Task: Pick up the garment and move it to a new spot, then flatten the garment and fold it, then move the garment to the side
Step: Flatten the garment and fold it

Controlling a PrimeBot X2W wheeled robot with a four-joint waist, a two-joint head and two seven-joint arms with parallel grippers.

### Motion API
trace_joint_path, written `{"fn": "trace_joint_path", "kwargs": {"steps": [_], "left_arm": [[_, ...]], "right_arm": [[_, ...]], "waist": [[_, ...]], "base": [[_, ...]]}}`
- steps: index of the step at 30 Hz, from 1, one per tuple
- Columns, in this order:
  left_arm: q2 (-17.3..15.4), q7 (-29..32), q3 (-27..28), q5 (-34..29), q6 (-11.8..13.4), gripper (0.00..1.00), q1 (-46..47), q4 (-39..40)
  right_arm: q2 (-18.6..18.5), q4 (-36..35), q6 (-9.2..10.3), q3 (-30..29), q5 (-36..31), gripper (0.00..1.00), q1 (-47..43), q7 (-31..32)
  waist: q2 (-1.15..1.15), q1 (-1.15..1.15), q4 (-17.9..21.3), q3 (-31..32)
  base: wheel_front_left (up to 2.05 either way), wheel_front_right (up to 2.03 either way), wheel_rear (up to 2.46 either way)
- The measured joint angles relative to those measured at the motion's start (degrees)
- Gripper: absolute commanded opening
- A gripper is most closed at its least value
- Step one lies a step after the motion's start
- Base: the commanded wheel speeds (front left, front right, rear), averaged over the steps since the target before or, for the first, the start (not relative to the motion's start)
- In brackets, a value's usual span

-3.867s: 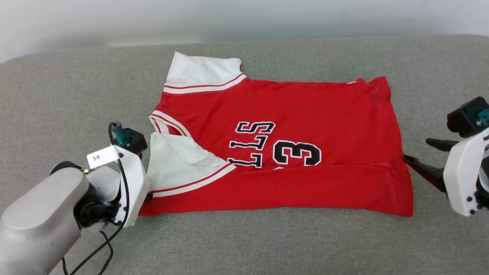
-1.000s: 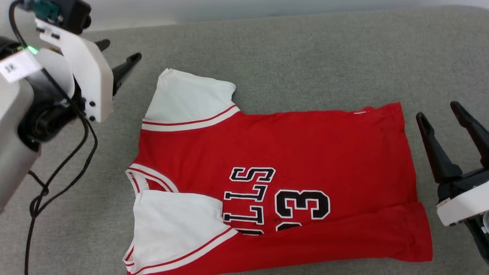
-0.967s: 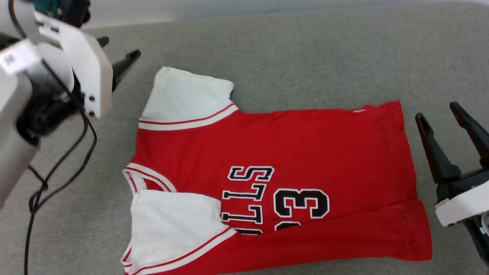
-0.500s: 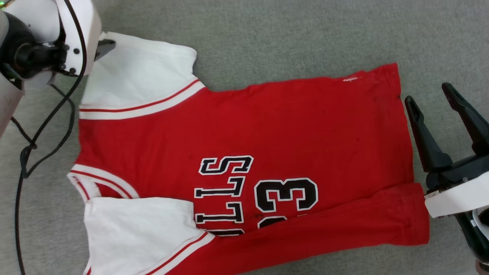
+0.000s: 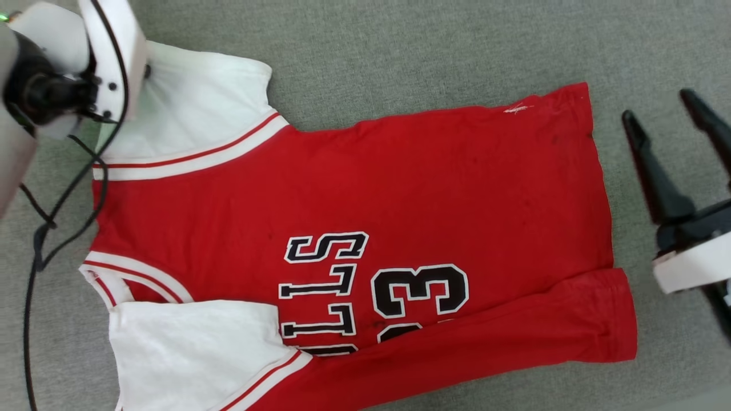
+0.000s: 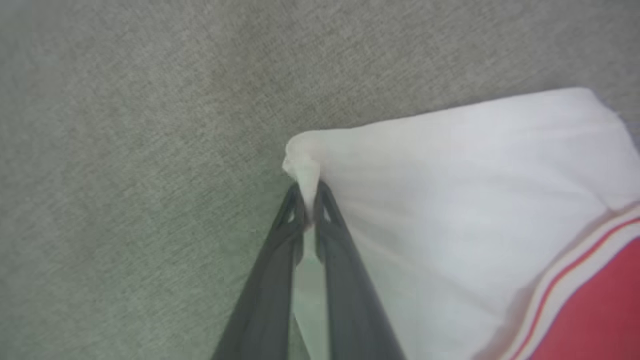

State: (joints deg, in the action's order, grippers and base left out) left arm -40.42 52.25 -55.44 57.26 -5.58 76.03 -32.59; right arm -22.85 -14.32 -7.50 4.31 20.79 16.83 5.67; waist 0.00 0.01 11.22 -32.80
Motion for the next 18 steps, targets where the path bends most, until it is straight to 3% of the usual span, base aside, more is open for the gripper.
{"fn": "trace_joint_path", "kwargs": {"steps": [7, 15, 18], "left_arm": [[1.6, -3.4, -1.6, -0.8, -1.1, 0.0, -0.5, 1.4], [2.9, -6.9, -3.4, -0.7, -1.7, 0.0, -0.6, 6.4], [3.1, -8.2, -3.7, -0.7, -1.7, 0.0, -0.6, 8.1]], "right_arm": [[-8.2, 0.1, 0.0, -0.7, 3.0, 1.0, 6.2, 9.3], [-23.7, 5.0, -0.01, 10.4, 15.2, 1.0, 16.8, 35.5], [-26.5, 7.9, 0.0, 14.8, 20.1, 1.0, 21.2, 43.6]], "waist": [[0.0, 0.0, -2.0, 3.4], [0.0, 0.0, -6.5, 6.0], [0.0, -0.01, -8.0, 6.1]], "base": [[0.0, 0.0, 0.0], [0.0, 0.0, 0.0], [0.0, 0.0, 0.0]]}}
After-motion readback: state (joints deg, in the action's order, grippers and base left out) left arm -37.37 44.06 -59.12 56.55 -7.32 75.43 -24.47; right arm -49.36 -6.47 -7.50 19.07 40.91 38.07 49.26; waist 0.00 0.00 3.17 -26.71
